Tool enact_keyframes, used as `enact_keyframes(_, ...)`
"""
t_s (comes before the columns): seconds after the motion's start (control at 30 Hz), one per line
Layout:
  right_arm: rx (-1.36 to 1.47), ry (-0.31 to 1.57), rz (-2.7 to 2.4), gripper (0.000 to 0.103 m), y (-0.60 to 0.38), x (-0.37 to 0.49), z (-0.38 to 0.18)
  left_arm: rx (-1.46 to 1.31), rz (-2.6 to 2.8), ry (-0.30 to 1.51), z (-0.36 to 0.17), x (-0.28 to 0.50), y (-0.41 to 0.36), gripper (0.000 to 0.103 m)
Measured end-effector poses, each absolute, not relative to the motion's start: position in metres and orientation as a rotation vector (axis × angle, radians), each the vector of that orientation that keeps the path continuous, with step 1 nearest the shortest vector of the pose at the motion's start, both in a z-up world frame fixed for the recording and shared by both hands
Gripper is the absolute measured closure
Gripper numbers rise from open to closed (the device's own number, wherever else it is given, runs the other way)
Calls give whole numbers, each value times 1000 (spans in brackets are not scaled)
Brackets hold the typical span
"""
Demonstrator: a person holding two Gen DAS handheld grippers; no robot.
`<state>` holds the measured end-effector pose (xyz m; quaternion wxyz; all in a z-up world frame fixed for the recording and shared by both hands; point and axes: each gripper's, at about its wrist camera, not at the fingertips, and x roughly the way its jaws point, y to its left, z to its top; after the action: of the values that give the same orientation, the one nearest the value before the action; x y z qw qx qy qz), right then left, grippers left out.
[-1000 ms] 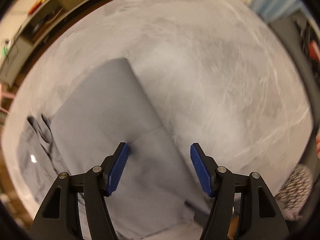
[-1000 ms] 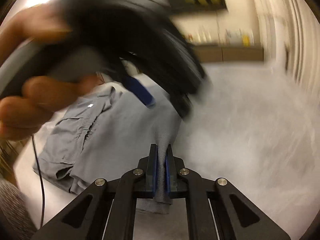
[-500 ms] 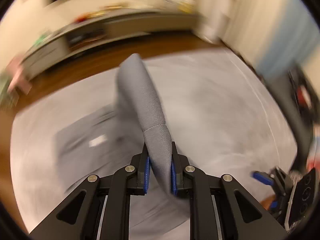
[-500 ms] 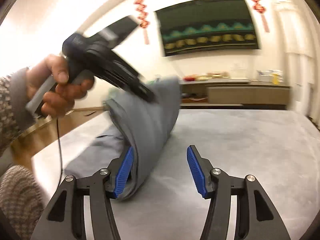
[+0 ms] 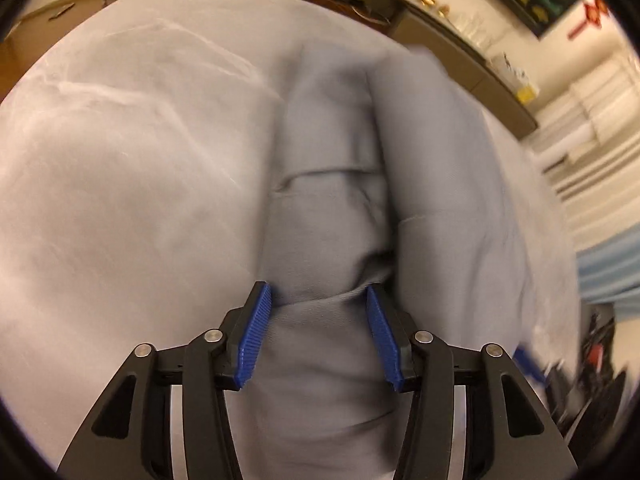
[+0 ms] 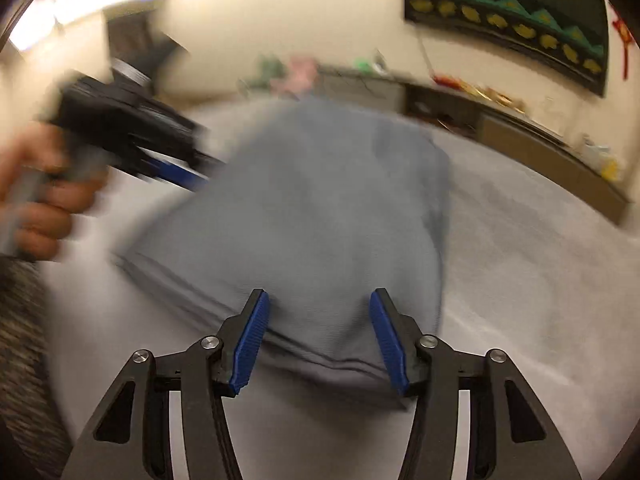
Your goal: Fold clothes
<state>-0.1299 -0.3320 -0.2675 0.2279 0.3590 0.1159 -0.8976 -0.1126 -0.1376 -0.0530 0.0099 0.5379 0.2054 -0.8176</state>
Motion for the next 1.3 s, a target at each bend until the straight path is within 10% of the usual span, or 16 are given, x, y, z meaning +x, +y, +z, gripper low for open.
enact_keyframes(0.2, 1344, 419, -2845, 51, -187, -181, -222, 2047, -2972, 415, -39, -80, 3, 61)
enact_keyframes(0.43, 1112, 137, -2850, 55, -150, -81, -111, 1794, -2935, 652, -22, -101, -61, 58)
enact_keyframes(0.73, 1363, 30, -2681, 54, -171, -55, -172, 1738, -2742, 426, -41, -103, -80, 57)
enact_keyframes(1.1, 993, 1051, -2554, 34, -285, -15, -120, 1807, -2876, 437, -36, -88, -41, 51)
enact_keyframes(1.17, 1046, 1197, -2480, 77, -288, -28, -136, 1823, -2861, 513, -40, -92, -51, 51)
enact_keyframes(1.3, 923, 1206, -2561, 88, -311, -22, -104, 1835, -2850, 518, -40, -94, -54, 51)
